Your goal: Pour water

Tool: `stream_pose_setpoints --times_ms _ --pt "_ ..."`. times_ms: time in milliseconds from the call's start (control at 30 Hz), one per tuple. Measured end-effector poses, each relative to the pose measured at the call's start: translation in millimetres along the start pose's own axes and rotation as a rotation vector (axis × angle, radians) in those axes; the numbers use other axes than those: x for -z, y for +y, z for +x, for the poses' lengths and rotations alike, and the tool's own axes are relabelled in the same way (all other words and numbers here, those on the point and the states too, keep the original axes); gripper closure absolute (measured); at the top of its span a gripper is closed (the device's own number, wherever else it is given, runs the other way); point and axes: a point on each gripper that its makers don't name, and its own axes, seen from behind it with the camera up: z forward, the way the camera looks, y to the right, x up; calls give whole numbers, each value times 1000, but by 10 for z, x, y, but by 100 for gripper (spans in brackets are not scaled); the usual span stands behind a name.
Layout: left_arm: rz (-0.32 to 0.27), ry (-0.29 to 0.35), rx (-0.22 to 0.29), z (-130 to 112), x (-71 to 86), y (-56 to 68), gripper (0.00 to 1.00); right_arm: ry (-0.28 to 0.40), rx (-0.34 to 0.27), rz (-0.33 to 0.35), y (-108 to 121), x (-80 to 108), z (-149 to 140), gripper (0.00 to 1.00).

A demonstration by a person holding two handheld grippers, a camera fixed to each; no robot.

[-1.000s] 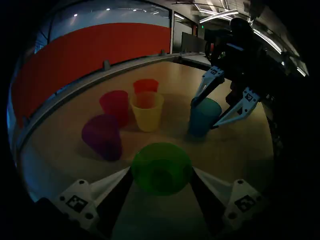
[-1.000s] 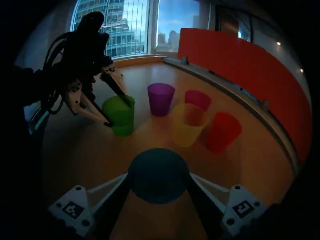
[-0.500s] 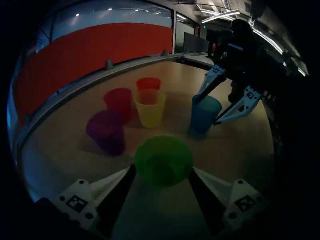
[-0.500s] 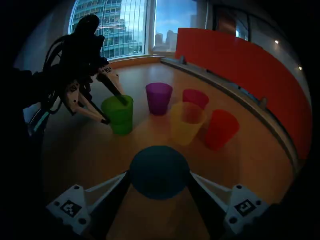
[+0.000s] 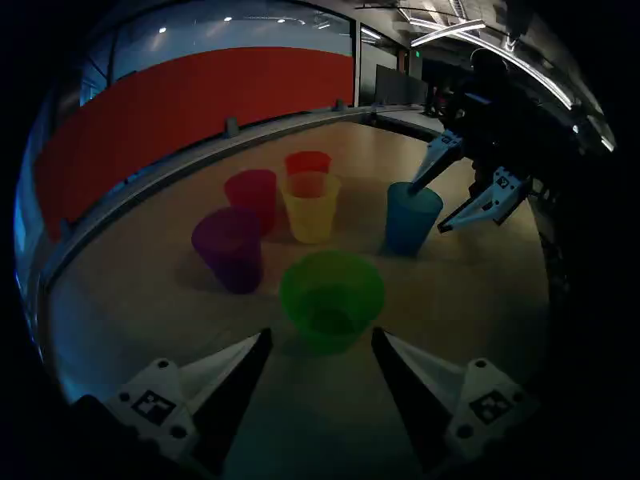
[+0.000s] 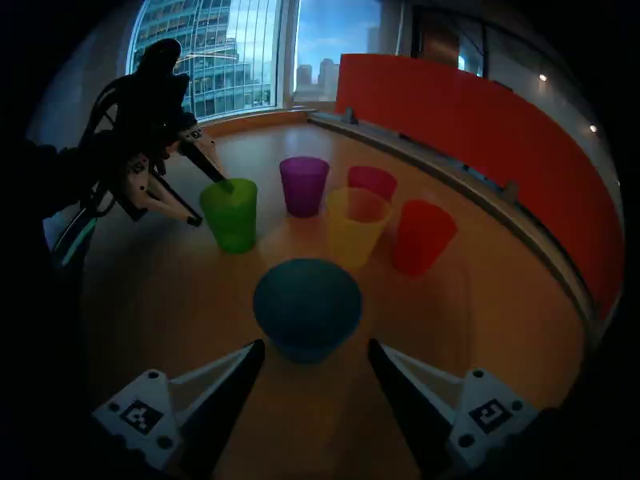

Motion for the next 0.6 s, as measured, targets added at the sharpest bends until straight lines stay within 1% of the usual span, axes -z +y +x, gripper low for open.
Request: stream_pose_setpoints --times_ms 200,400,500,600 --pt "22 5 9 -46 95 -24 7 11 -17 -25 -3 90 -86 0" --pt "63 18 20 -68 199 -83 7 32 -43 -58 16 173 -89 0" --pt "86 36 37 -63 252 -109 7 51 -67 -72 21 212 -77 0" --pt "121 55 54 -53 305 -152 7 65 -102 -91 39 259 -68 0"
